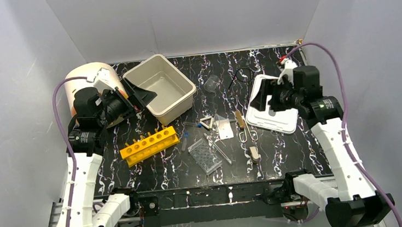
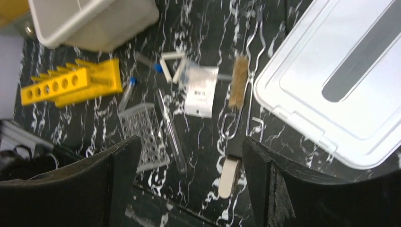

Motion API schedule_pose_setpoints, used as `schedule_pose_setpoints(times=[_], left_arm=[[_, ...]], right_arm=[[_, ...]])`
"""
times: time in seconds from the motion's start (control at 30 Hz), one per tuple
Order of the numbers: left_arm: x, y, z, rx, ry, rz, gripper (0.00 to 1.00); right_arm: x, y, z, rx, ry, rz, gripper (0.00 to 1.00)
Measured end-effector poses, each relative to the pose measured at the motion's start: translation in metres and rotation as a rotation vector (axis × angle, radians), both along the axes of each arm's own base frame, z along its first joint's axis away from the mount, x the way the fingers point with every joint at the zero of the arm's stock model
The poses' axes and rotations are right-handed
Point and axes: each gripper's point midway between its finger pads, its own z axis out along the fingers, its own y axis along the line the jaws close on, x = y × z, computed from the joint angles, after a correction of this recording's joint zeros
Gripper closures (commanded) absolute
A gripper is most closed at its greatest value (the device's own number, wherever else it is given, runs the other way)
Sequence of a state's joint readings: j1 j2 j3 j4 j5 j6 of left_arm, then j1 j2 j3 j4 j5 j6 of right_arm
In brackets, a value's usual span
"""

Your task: Organize the chemistry lab equipment

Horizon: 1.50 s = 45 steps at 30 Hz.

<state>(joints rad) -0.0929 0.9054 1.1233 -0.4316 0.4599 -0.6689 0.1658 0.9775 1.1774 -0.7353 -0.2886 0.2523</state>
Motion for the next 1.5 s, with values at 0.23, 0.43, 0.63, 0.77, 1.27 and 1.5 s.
schedule_pose_setpoints(times=[0.23,0.43,0.63,0.77,1.27,1.5], left_arm=[[0.003,-0.006,0.006,-0.046,-0.006,-0.016,0.02],[0.003,-0.007,0.003,-0.052,-0.001,-0.022,0.02],[0.005,-0.004,0.000,-0.043,0.012,0.002,0.02],[0.003,-0.001,-0.008,-0.034,0.047,0.019,0.02],[-0.009,0.007,-0.039,-0.018,0.177,0.071,0.02],[-0.015,0.010,-0.044,-0.006,0.205,0.089,0.02]], right_arm=[[-0.031,0.018,-0.069,-0.034,0.205,0.077,0.22],[-0.052,0.038,-0.097,-0.082,0.275,0.133,0.26],[-0.061,0.058,-0.120,-0.164,0.320,0.175,0.35],[-0.060,0.068,-0.134,-0.210,0.342,0.186,0.33],[-0.068,0.116,-0.205,-0.462,0.393,0.285,0.37],[-0.056,0.136,-0.218,-0.523,0.352,0.283,0.42]])
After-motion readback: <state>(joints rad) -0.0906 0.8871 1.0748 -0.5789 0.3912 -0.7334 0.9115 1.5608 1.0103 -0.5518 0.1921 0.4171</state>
